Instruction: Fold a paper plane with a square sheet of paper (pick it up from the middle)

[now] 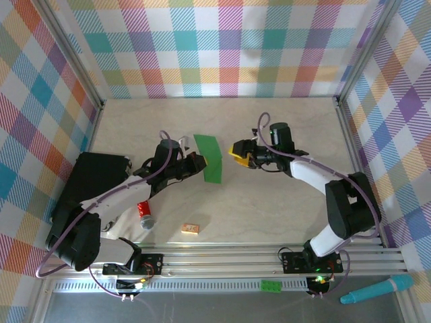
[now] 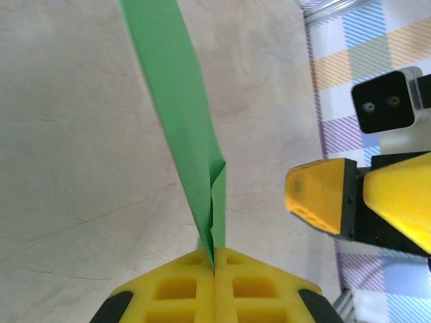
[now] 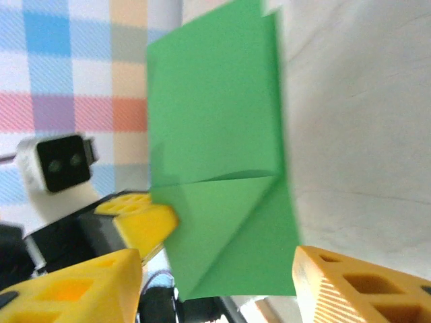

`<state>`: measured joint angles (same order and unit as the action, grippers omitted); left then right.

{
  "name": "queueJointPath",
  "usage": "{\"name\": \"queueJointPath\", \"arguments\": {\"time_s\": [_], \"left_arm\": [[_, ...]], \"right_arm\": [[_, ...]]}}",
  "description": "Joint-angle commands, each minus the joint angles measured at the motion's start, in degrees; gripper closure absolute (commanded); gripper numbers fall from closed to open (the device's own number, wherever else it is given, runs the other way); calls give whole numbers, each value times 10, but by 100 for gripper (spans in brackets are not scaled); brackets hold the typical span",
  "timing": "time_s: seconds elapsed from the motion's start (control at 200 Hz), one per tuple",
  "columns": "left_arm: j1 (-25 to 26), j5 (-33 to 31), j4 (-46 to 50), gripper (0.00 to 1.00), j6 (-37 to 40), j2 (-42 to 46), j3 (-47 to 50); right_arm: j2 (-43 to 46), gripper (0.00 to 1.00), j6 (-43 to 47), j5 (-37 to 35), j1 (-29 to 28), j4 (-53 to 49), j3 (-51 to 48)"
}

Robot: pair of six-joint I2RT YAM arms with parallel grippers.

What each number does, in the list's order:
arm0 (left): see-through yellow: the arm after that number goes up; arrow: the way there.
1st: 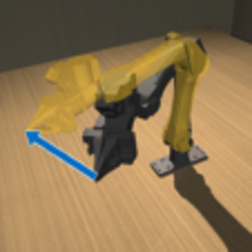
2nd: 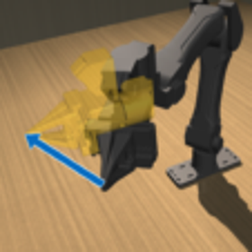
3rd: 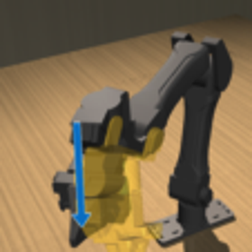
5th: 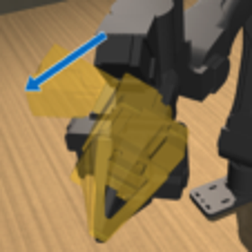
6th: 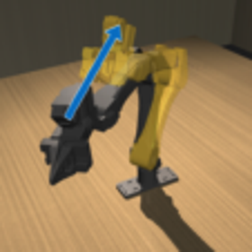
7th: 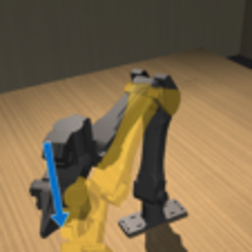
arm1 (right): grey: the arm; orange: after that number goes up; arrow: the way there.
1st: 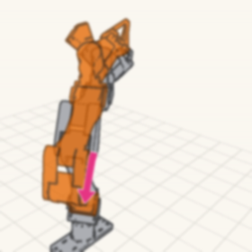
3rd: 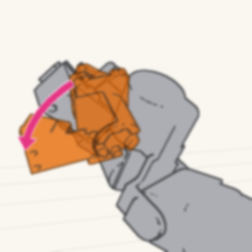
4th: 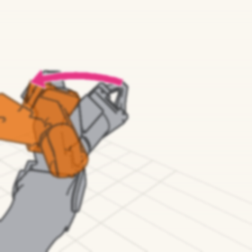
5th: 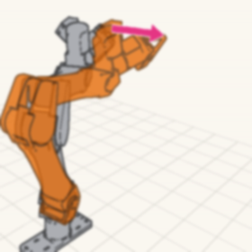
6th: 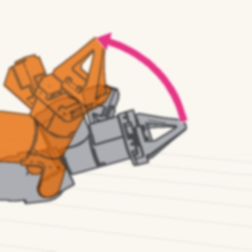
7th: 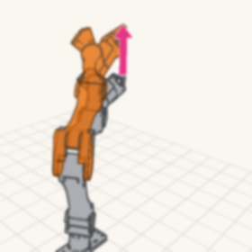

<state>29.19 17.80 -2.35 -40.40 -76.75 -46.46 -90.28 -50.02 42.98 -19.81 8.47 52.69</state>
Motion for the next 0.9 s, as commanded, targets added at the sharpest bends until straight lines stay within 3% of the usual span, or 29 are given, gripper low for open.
{"name": "queueJointPath", "arguments": {"time_s": [0.0, 0.21, 0.38, 0.5, 0.705, 0.89], "left_arm": [[-6, -86, 205, 100, 104, -6, -81], [33, -361, 506, 100, 200, -99, -250], [82, -518, 622, 100, 201, -204, -352], [120, -584, 672, 100, 186, -286, -421], [176, -551, 688, 100, 140, -439, -529], [191, -443, 615, 98, 105, -455, -537]], "right_arm": [[25, 35, 42, -52, 29, -65, -10], [53, 32, 89, -176, 51, -164, -9], [67, 32, 98, -267, 60, -216, -14], [82, 31, 93, -304, 71, -235, -28], [90, 31, 60, -293, 112, -225, -70], [105, 31, 60, -291, 135, -235, -93]]}}
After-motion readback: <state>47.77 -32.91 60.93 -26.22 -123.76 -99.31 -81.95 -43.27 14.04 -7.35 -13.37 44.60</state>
